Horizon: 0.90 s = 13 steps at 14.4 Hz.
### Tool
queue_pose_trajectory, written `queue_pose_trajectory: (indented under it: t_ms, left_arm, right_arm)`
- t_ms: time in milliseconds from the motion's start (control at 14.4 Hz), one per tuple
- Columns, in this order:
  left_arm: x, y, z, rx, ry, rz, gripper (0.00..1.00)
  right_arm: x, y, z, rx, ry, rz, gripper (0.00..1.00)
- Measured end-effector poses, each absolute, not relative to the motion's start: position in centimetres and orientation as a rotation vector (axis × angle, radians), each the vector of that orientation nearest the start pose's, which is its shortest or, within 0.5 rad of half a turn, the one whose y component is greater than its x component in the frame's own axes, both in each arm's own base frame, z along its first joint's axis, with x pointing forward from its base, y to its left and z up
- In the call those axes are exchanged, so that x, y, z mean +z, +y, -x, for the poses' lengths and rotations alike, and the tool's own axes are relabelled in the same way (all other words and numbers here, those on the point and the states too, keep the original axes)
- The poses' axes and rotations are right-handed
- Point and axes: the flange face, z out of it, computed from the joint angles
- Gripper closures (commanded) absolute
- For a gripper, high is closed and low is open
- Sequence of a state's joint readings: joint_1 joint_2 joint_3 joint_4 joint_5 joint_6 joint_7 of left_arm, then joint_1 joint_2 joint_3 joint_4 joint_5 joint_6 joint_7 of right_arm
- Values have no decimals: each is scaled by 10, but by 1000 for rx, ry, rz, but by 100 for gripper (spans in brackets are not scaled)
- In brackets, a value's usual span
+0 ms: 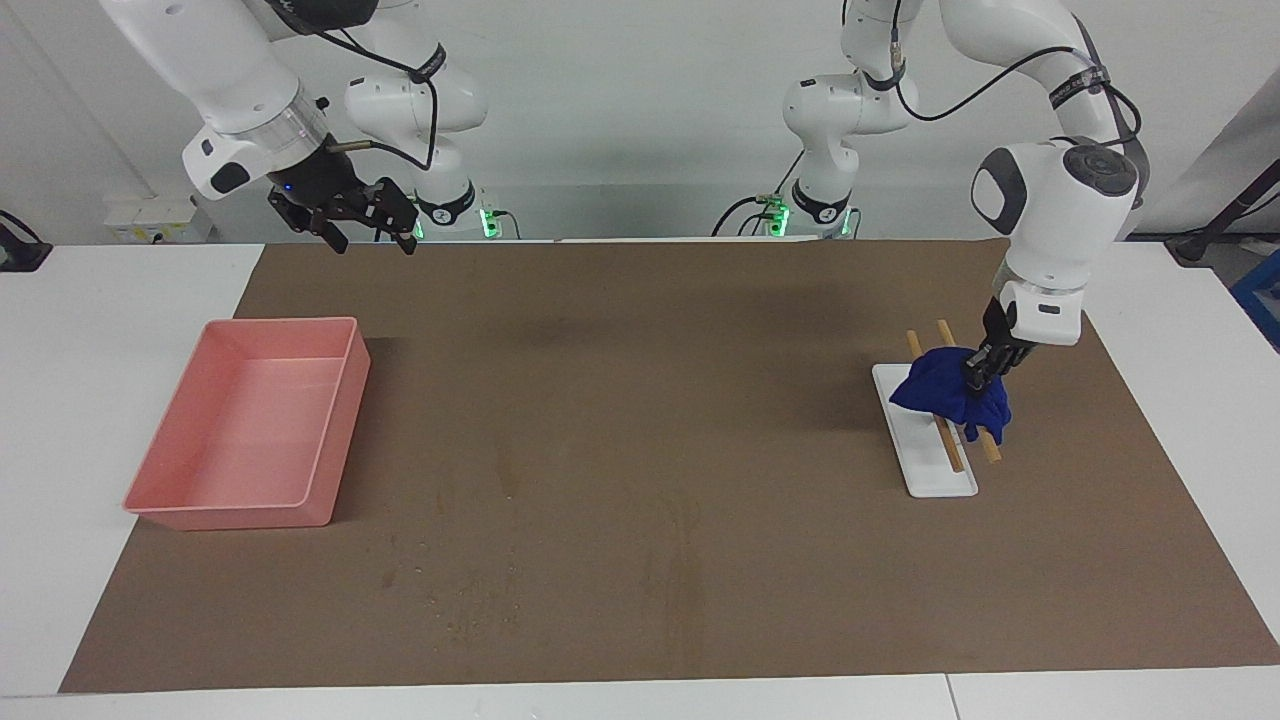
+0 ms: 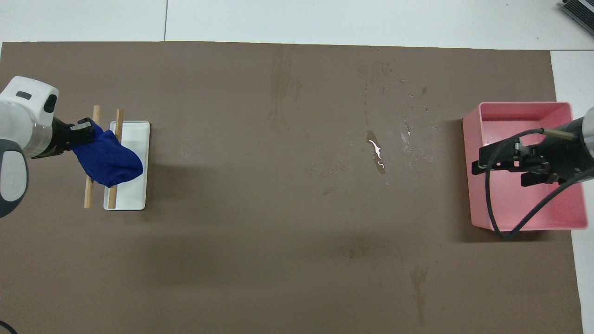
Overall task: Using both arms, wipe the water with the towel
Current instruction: 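Lift the blue cloth with the left gripper while the right gripper approaches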
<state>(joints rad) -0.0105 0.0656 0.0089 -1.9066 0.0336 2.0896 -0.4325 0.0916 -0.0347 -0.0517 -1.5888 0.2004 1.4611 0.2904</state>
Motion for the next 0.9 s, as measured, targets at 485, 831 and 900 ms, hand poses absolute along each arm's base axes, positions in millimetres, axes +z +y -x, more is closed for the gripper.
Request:
queue_pose_trajectory:
  t_ms: [485,831,900]
  left_arm:
    - [544,-73,-581,227,-1554,3121,100]
    - [562,-167,-575,582,-2270,2829,100]
    - [565,-183,-573,606,-2343,2781,100]
  right_arm:
    - [635,98,-545,130,816,2616,0]
    - [629,166,-557,195,1318,2107,0]
    - [624,174,-559,222,1388,2010,0]
